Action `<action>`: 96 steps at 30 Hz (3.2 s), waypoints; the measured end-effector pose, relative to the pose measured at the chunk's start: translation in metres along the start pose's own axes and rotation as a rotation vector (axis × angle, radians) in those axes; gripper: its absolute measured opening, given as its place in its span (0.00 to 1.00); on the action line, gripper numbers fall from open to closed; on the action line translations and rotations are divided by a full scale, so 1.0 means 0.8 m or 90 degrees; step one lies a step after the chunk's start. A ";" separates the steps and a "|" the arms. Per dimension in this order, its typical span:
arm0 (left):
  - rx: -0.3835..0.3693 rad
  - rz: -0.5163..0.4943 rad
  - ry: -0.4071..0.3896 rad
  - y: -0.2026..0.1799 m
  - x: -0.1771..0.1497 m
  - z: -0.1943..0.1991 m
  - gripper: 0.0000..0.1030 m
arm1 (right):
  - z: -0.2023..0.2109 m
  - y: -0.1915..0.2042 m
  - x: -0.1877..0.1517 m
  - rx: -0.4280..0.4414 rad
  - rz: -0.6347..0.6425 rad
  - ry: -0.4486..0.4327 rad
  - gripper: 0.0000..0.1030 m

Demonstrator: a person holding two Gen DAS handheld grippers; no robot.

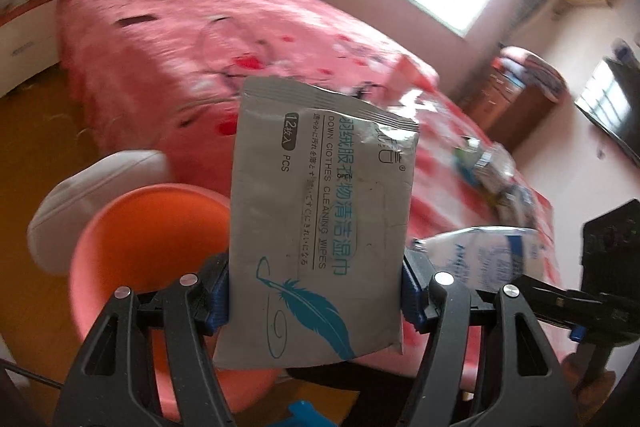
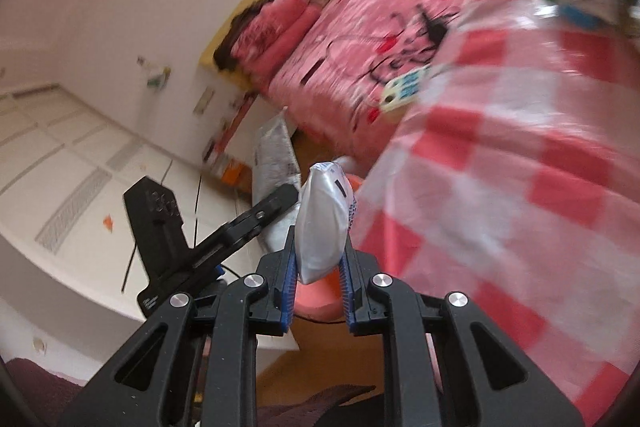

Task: Collect trash
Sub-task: 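Carry both items over the orange bucket and open both tools to drop them, then move both open tools back from the bucket to the trash pile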

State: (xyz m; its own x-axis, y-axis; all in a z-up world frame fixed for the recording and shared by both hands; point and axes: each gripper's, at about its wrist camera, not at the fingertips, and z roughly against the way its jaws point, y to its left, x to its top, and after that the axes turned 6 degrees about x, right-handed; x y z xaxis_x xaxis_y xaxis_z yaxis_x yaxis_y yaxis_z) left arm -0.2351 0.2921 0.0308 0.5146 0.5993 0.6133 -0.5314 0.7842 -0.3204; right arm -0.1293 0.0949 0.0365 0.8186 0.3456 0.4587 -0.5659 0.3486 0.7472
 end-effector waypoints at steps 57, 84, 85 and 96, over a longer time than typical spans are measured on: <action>0.077 -0.135 -0.014 -0.063 -0.026 0.002 0.88 | 0.073 -0.050 -0.070 -0.328 0.121 -0.179 0.91; -0.008 -0.358 -0.038 -0.302 -0.044 -0.010 0.88 | 0.252 -0.128 -0.073 -0.334 -0.013 -0.339 0.91; -0.015 -0.366 -0.037 -0.311 -0.046 -0.011 0.88 | 0.257 -0.133 -0.074 -0.336 -0.020 -0.344 0.91; -0.061 -0.442 -0.019 -0.402 -0.065 -0.039 0.88 | 0.320 -0.178 -0.072 -0.385 -0.086 -0.384 0.91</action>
State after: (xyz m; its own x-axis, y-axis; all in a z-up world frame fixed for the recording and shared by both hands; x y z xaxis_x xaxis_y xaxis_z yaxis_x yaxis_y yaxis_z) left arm -0.0700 0.0139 0.0793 0.6937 -0.0496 0.7185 -0.0244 0.9954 0.0922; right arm -0.0706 -0.1976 0.0268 0.6974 -0.1942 0.6899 -0.2751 0.8163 0.5079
